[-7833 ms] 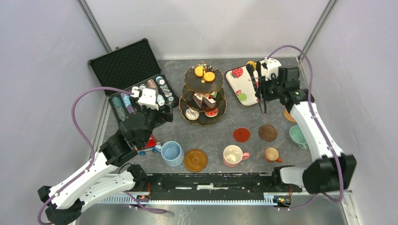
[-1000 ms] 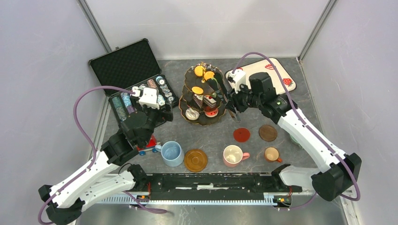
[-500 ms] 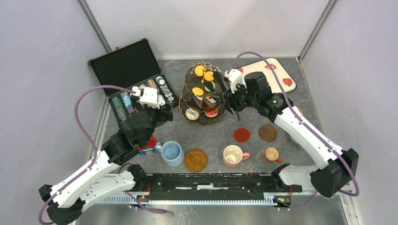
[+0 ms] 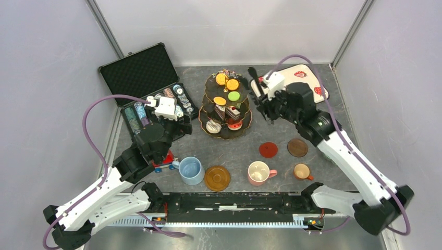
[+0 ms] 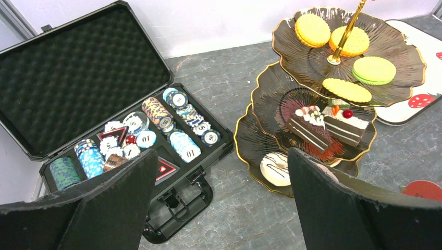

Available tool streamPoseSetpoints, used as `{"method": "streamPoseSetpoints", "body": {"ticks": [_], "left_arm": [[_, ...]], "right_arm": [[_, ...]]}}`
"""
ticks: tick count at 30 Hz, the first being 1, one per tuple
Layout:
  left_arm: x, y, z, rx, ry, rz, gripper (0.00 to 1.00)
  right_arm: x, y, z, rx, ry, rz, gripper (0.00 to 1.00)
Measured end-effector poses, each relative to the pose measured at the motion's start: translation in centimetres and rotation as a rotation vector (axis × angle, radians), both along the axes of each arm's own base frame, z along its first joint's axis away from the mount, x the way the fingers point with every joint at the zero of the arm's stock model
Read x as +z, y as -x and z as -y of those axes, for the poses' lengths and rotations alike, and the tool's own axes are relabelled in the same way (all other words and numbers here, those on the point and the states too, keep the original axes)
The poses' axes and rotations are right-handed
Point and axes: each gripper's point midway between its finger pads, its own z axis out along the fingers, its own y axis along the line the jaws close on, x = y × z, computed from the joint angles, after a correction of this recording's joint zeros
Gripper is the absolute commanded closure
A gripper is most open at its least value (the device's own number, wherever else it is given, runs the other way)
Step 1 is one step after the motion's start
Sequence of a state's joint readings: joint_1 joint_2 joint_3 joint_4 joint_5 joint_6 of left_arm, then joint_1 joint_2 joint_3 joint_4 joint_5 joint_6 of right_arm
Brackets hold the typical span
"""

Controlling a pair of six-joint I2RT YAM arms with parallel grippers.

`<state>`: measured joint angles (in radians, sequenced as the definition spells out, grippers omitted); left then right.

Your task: Serve the afternoon tea

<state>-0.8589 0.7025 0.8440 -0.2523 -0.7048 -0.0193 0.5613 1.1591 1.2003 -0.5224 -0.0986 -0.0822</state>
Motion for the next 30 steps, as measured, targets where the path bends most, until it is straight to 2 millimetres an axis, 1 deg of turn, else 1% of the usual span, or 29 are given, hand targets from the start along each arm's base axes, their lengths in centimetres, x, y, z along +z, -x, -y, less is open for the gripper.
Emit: {"method": "streamPoseSetpoints", "body": {"ticks": [2, 4, 5, 7, 8, 9, 10, 11, 13, 14, 15, 17, 18, 20, 23, 27, 30], "left_arm": [[0.0, 0.0, 0.0, 0.000, 0.000, 0.000, 0.00], [0.0, 0.0, 0.0, 0.000, 0.000, 0.000, 0.00], [0.0, 0.0, 0.0, 0.000, 0.000, 0.000, 0.00], [0.0, 0.0, 0.0, 0.000, 0.000, 0.000, 0.00], [0.0, 0.0, 0.0, 0.000, 0.000, 0.000, 0.00], [0.0, 0.0, 0.0, 0.000, 0.000, 0.000, 0.00], [0.0, 0.0, 0.0, 0.000, 0.000, 0.000, 0.00], [0.0, 0.0, 0.0, 0.000, 0.000, 0.000, 0.00], [0.0, 0.0, 0.0, 0.000, 0.000, 0.000, 0.00], [0.0, 0.0, 0.0, 0.001, 0.001, 0.000, 0.00], [0.0, 0.0, -0.1, 0.002, 0.001, 0.001, 0.00], [0.1, 0.0, -0.1, 0.003, 0.003, 0.003, 0.00], [0.1, 0.0, -0.2, 0.004, 0.004, 0.003, 0.00], [0.1, 0.0, -0.2, 0.005, 0.005, 0.004, 0.00], [0.2, 0.0, -0.3, 0.005, 0.006, 0.005, 0.00], [0.2, 0.1, -0.3, 0.006, 0.008, 0.007, 0.00], [0.3, 0.1, -0.3, 0.006, 0.008, 0.007, 0.00]], "right_arm": [[1.9, -0.2, 1.5, -0.071, -0.013, 0.088, 0.52], [3.2, -0.4, 3.7, -0.174, -0.020, 0.162, 0.53], [3.5, -0.7, 4.8, -0.225, -0.020, 0.184, 0.53], [3.2, -1.9, 7.4, -0.340, -0.009, 0.199, 0.53], [2.7, -2.6, 8.7, -0.391, 0.000, 0.192, 0.53], [1.8, -3.6, 10.2, -0.453, 0.013, 0.172, 0.53], [0.7, -4.6, 11.4, -0.501, 0.030, 0.146, 0.52], [-0.3, -5.3, 12.2, -0.533, 0.043, 0.120, 0.52], [-4.0, -7.1, 13.5, -0.591, 0.090, 0.024, 0.50], [-5.9, -7.7, 13.9, -0.608, 0.111, -0.026, 0.50], [-8.3, -8.3, 14.3, -0.621, 0.134, -0.091, 0.49], [-12.1, -8.8, 14.8, -0.639, 0.163, -0.197, 0.48], [-13.8, -9.0, 14.9, -0.644, 0.171, -0.251, 0.48], [-16.3, -9.5, 14.9, -0.647, 0.176, -0.338, 0.47], [-17.8, -10.9, 14.5, -0.652, 0.164, -0.394, 0.46], [-18.0, -14.8, 13.3, -0.636, 0.142, -0.400, 0.45], [-18.0, -17.2, 12.7, -0.620, 0.141, -0.390, 0.44]]}}
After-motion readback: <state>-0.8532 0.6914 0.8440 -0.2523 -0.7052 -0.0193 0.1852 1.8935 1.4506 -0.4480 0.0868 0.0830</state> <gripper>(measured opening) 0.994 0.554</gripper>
